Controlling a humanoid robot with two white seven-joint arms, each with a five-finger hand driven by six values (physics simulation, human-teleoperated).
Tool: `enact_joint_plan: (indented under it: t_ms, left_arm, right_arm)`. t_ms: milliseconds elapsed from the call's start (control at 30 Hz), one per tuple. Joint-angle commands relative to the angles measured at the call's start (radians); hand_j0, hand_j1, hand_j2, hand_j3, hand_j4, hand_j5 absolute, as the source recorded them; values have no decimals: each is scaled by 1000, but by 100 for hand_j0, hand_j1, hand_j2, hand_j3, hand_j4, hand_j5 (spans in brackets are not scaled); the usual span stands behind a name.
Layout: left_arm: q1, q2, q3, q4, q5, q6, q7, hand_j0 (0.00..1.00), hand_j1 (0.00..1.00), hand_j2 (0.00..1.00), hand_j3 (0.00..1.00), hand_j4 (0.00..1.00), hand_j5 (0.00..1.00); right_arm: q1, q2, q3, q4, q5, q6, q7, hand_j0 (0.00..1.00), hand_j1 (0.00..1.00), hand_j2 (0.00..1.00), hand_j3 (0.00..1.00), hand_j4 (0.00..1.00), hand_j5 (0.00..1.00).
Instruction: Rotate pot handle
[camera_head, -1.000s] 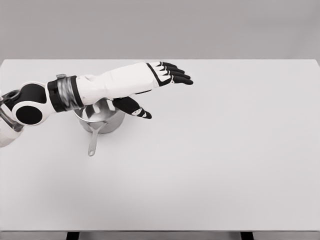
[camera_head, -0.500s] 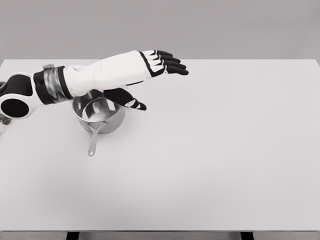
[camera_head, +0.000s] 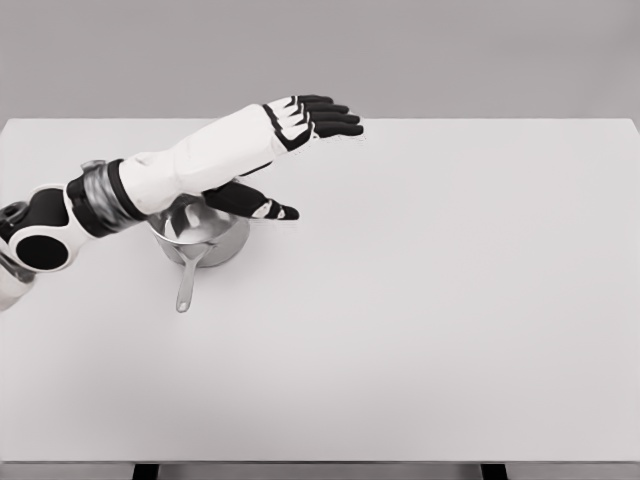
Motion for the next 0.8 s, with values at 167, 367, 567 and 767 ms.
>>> enact_joint_plan:
  t_ms: [167,367,567,767]
  left_arm:
    - [83,33,2,0,-106,-9,141,100,100,100,100,100,100]
    - [129,44,-1,0,-247,-8,135,100,100,100,100,100,100]
    - [140,35,3,0,-344,-14,144,100,100,100,100,100,100]
    - [147,44,2,0,-346,-35,142,100,100,100,100,100,100]
  right_arm:
    - [0,0,0,0,0,0,0,100,100,100,100,100,100]
    - [0,0,0,0,0,0,0,100,100,100,100,100,100]
    - [0,0,-2,0,0,0,0,100,100,100,100,100,100]
    - [0,0,0,0,0,0,0,100,100,100,100,100,100]
